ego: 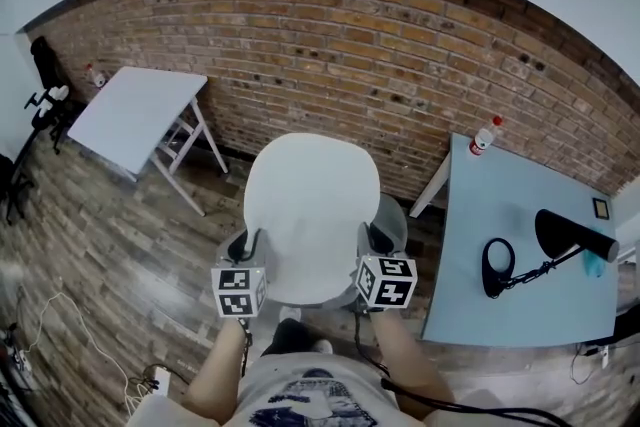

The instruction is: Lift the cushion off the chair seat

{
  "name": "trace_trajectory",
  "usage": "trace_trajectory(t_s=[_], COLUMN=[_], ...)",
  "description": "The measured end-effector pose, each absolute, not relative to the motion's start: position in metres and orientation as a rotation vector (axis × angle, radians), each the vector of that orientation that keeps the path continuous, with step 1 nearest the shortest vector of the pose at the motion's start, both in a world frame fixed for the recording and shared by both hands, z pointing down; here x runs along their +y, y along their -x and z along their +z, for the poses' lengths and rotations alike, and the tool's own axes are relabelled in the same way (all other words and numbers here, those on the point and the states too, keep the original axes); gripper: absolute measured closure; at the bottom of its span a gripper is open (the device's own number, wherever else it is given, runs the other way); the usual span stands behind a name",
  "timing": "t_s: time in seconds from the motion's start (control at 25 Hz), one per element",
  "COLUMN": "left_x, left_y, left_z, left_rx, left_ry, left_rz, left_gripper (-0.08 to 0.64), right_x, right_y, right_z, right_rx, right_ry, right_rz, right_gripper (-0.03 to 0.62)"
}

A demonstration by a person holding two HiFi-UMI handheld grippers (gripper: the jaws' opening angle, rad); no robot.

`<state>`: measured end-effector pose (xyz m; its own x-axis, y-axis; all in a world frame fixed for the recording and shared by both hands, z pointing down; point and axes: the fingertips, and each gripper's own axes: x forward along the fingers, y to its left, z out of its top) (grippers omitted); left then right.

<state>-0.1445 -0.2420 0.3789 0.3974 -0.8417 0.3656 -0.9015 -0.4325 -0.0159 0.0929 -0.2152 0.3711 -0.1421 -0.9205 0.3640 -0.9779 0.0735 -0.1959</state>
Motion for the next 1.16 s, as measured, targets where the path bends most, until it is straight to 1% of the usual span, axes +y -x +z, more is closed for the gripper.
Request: trace_trajectory(t_s=[1.16], left_x=[-0.237], left_y=[0.142], left_z=[0.392], left_rx=[-1.571], left_ry=[-2.429], left_rz=[0.505], left_gripper=[0.494], right_x=[-0.223], right_y=[-0.094], right_z=[0.387], right_rx=[-2.21], right_ry=[-1.914], right_rz=[0.636], right_gripper=[0.561])
